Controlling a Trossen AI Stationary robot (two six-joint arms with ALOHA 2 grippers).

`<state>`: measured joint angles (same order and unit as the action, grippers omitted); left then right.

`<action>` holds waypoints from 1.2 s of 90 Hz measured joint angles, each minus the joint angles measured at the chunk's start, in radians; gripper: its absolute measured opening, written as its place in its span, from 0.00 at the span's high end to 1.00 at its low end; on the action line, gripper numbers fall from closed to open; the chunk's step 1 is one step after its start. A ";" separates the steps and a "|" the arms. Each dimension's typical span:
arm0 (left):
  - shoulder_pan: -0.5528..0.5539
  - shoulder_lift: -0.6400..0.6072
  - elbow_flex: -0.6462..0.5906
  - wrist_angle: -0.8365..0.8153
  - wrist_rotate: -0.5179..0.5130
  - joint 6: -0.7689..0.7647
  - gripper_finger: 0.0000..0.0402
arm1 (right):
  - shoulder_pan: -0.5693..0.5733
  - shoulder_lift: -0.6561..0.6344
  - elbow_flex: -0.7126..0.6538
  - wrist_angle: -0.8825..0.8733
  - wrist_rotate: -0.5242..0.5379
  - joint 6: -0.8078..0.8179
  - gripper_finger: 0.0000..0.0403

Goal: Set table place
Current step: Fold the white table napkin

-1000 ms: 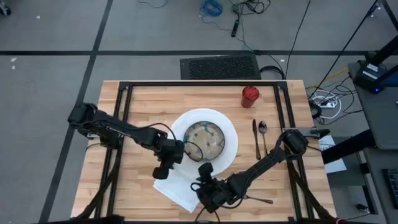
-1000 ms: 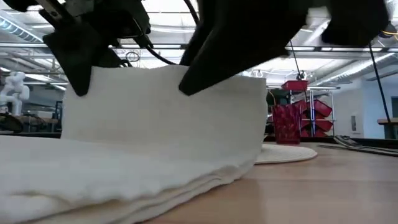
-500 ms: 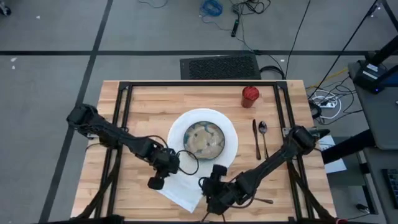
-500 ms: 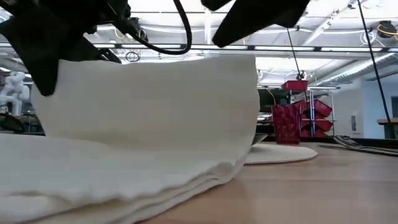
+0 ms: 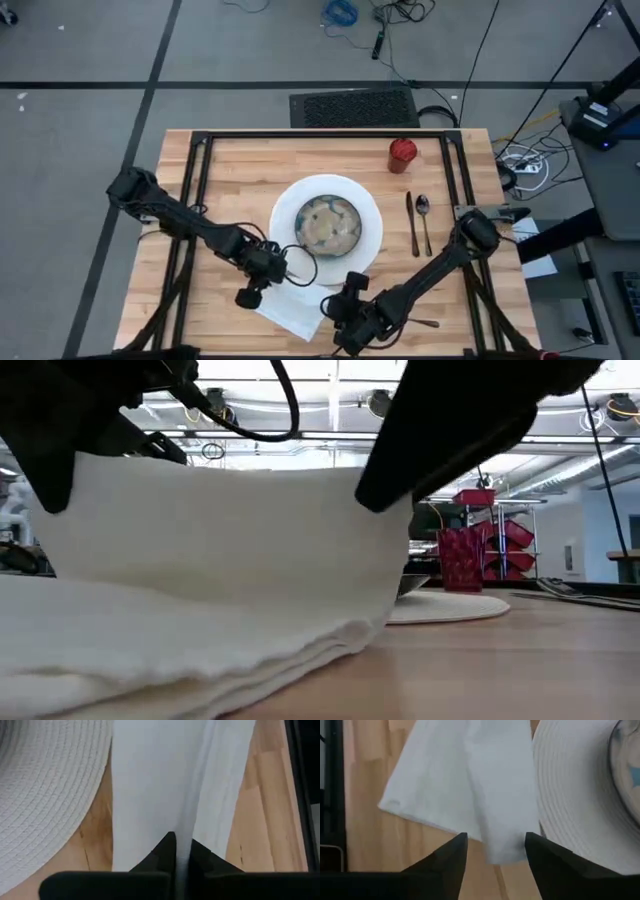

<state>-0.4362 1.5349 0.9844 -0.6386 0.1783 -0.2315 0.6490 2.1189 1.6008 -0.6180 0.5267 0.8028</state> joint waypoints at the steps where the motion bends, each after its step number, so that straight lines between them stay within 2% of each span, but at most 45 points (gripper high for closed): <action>1: -0.001 0.000 0.000 0.000 0.000 0.000 1.00 | -0.001 0.000 0.000 0.000 0.001 0.000 0.58; 45: -0.012 0.000 0.000 0.000 -0.003 -0.026 1.00 | -0.020 0.013 0.000 -0.019 -0.025 -0.053 0.98; 61: -0.018 -0.078 -0.001 -0.028 -0.028 -0.053 1.00 | -0.024 -0.046 0.000 -0.032 0.043 -0.126 0.99; 82: -0.019 -0.328 -0.001 -0.120 -0.164 -0.129 1.00 | -0.058 -0.169 0.000 -0.035 0.187 -0.277 1.00; 94: -0.051 -0.446 -0.001 -0.088 -0.151 -0.215 1.00 | -0.068 -0.234 0.000 0.103 0.177 -0.401 1.00; 108: -0.179 -0.484 -0.001 0.011 -0.134 -0.277 1.00 | -0.041 -0.273 0.001 0.273 0.052 -0.520 1.00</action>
<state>-0.6151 1.0508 0.9836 -0.6275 0.0447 -0.5083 0.6077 1.8455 1.6019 -0.3454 0.5787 0.2829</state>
